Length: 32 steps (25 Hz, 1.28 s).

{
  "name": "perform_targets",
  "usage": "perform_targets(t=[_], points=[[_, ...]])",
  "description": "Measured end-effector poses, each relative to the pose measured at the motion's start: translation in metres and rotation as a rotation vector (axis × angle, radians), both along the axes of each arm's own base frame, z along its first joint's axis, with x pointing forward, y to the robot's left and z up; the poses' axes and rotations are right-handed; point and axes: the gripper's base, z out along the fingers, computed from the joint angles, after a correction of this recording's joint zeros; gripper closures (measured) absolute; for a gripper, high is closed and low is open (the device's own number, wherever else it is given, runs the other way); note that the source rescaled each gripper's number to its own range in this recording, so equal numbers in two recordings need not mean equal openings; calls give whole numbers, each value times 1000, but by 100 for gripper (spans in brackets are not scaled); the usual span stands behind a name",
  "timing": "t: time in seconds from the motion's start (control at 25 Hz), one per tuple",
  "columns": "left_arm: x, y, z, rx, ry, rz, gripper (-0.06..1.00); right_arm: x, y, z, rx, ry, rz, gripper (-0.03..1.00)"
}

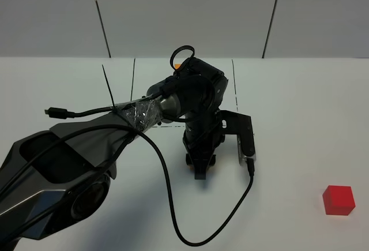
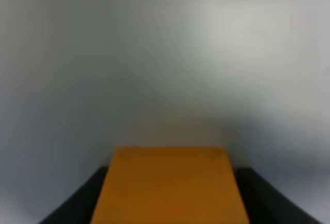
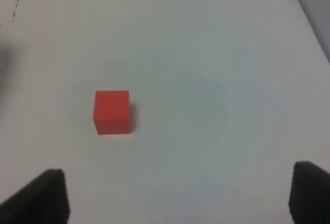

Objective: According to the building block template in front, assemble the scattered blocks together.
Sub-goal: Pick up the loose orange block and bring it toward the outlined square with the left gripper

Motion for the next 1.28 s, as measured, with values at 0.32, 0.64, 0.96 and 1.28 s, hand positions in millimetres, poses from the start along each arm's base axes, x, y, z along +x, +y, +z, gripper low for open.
perform_targets(t=[0.32, 0.64, 0.96, 1.28], points=[[-1, -1, 5, -4, -5, -2, -3, 0, 0, 0, 0, 0, 0, 24], [3, -4, 28, -40, -45, 62, -6, 0, 0, 0, 0, 0, 0, 24], [3, -4, 56, -86, -86, 184, -6, 0, 0, 0, 0, 0, 0, 24], [-4, 2, 121, -192, -163, 345, 1, 0, 0, 0, 0, 0, 0, 24]])
